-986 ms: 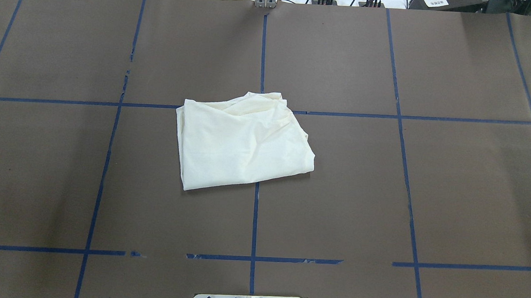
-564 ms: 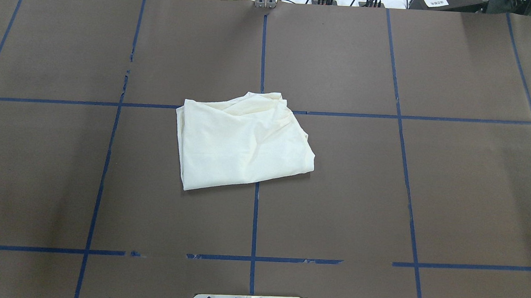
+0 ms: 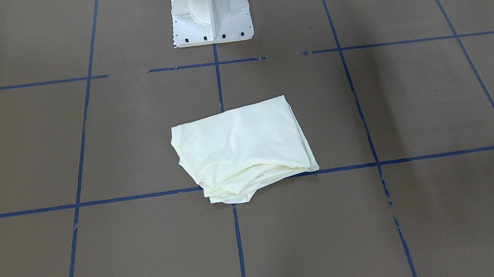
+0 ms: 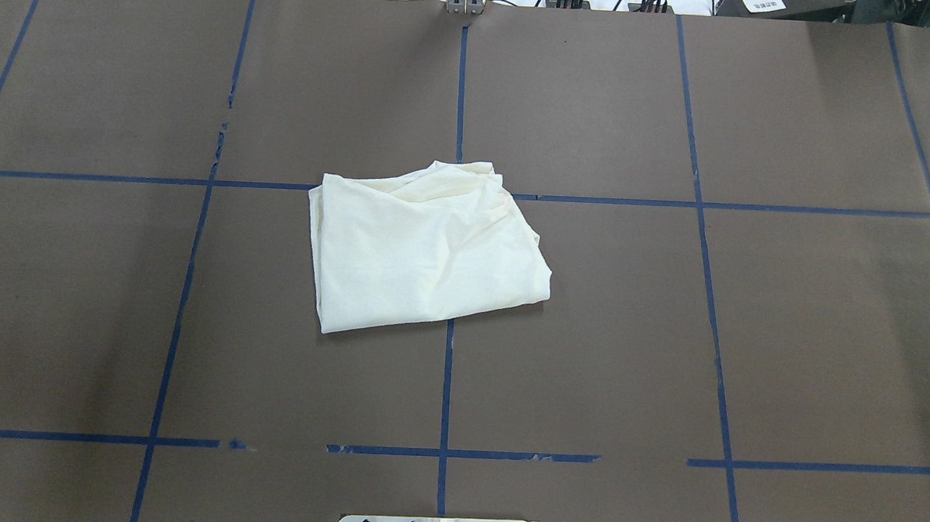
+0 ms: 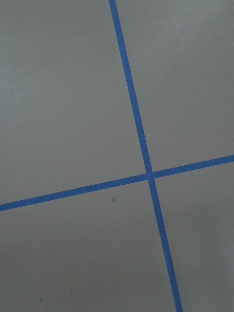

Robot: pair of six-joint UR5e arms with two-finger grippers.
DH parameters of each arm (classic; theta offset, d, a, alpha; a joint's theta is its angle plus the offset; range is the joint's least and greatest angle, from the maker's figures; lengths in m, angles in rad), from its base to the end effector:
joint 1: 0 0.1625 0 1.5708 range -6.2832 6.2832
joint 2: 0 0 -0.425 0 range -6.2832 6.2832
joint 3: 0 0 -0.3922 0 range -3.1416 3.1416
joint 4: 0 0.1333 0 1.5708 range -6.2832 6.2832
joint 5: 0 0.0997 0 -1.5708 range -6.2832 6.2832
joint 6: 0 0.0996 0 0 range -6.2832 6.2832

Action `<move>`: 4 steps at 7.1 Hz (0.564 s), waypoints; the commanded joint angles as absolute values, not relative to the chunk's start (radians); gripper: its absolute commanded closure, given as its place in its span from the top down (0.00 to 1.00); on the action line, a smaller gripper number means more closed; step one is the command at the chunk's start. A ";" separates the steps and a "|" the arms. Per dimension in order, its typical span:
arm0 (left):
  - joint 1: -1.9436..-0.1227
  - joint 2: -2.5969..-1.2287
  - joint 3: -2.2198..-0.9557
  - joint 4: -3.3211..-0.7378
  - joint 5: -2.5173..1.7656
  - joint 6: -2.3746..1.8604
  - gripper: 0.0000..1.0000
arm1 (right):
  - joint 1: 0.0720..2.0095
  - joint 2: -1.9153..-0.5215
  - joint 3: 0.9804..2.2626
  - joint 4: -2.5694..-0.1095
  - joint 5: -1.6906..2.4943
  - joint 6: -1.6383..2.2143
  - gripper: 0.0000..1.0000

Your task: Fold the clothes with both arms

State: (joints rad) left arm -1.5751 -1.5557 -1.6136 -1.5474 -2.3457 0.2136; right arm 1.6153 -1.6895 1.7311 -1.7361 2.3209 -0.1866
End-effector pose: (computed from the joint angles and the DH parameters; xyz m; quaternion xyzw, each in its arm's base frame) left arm -0.0657 -0.4854 0.6473 0.0431 0.3754 0.0975 0.9207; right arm 0.0845 -0.4281 0.6528 -0.0150 -0.3698 -0.0433 0.9280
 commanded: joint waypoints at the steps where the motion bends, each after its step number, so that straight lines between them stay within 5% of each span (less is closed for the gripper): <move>1: -1.575 -1.545 -1.614 -1.548 -2.347 0.213 1.00 | 1.615 -1.687 1.733 -1.735 2.321 -0.187 1.00; 4: -1.575 -1.529 -1.614 -1.548 -2.345 0.213 1.00 | 1.615 -1.684 1.741 -1.735 2.321 -0.187 1.00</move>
State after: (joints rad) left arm -1.5754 -1.5341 -1.6138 -1.5477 -2.3463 0.2132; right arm 1.6153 -1.6856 1.7400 -1.7350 2.3209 -0.1868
